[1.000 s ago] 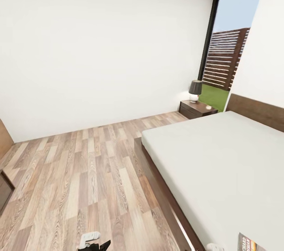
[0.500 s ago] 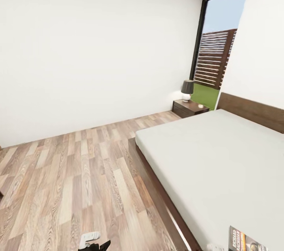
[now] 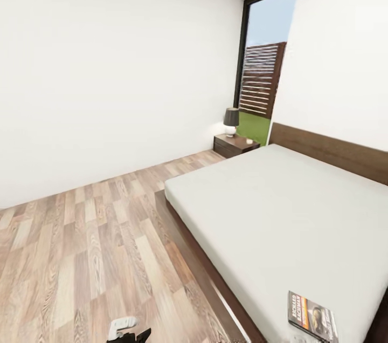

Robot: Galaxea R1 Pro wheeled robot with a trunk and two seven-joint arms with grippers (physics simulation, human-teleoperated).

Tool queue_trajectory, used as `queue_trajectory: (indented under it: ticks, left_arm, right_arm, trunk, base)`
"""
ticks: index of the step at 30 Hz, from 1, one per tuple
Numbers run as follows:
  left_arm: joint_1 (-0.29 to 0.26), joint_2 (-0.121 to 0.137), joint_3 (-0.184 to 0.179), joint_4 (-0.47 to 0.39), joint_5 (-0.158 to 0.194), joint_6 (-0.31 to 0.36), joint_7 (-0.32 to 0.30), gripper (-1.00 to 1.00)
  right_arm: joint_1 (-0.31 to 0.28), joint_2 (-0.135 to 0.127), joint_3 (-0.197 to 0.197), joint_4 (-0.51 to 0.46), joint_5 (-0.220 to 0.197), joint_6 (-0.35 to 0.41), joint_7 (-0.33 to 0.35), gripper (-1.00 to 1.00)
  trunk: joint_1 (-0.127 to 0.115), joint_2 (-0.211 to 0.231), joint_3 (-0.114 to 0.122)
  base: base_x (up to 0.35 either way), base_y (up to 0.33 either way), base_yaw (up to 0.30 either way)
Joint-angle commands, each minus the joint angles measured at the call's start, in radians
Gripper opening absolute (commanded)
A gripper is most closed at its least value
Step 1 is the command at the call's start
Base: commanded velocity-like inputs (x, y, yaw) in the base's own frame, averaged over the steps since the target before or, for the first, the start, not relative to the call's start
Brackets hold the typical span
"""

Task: In the bedroom, move the book from the bed onto either nightstand, and place the two sandals side by side next to the bed.

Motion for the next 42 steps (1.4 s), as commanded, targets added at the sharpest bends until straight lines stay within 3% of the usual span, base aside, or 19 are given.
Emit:
queue_trajectory:
  ticks: [1, 42]
  left_arm:
    - [-0.001, 0.000, 0.007, 0.001, -0.002, -0.001, -0.005, 1.00]
    - [-0.001, 0.000, 0.007, 0.001, -0.001, -0.001, -0.005, 1.00]
  right_arm:
    - [-0.001, 0.000, -0.004, 0.002, 0.004, -0.004, 0.003, 1.00]
    - [-0.002, 0.000, -0.004, 0.002, 0.004, -0.004, 0.003, 1.00]
  trunk:
    - [0.001, -0.002, -0.002]
    - [0.001, -0.002, -0.002]
  base:
    - [0.000, 0.000, -0.300]
    - [0.000, 0.000, -0.300]
